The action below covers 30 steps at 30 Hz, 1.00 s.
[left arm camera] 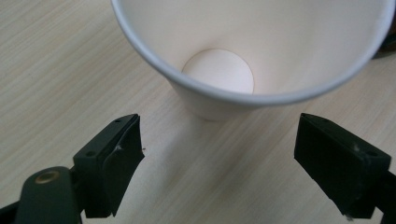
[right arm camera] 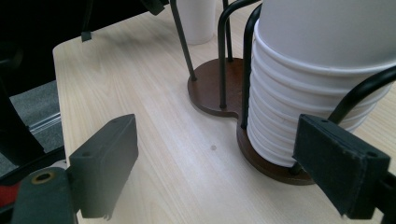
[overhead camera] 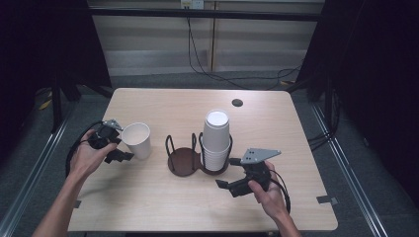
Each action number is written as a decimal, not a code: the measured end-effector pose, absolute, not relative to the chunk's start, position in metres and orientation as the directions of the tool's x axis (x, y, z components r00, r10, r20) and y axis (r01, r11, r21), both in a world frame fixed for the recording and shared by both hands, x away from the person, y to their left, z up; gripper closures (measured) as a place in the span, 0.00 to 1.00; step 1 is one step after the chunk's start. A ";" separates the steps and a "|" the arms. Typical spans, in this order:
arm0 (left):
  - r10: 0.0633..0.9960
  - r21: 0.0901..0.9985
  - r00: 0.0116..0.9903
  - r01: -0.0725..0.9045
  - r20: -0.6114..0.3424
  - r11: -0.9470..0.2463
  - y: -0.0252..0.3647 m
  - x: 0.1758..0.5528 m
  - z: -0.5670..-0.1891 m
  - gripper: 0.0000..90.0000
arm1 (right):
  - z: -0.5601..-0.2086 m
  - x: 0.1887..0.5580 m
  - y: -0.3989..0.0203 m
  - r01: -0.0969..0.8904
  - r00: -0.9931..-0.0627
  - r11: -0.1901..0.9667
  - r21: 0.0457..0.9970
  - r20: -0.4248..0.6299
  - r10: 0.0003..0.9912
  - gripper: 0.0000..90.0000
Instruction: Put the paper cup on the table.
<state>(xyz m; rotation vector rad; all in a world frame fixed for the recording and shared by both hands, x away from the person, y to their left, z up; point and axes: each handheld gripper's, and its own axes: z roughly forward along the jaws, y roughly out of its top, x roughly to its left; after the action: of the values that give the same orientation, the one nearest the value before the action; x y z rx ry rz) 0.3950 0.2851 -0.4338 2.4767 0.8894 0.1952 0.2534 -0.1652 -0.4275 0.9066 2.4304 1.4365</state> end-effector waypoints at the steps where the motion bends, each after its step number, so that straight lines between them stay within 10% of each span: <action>1: 0.635 0.506 0.772 0.558 -0.028 -0.657 0.287 0.394 -0.434 0.17 | -0.428 0.253 -0.165 0.413 -0.798 0.349 0.841 0.151 0.583 0.15; 30: 0.667 0.767 0.743 0.461 -0.058 -0.447 0.300 0.339 -0.421 0.20 | -0.429 0.253 -0.166 0.416 -0.790 0.342 0.843 0.149 0.595 0.15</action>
<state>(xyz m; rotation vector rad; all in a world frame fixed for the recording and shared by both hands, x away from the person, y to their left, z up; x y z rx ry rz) 0.3395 0.2997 -0.4211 2.1225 0.8464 0.3209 0.2529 -0.1663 -0.4288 0.9225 2.4157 1.4319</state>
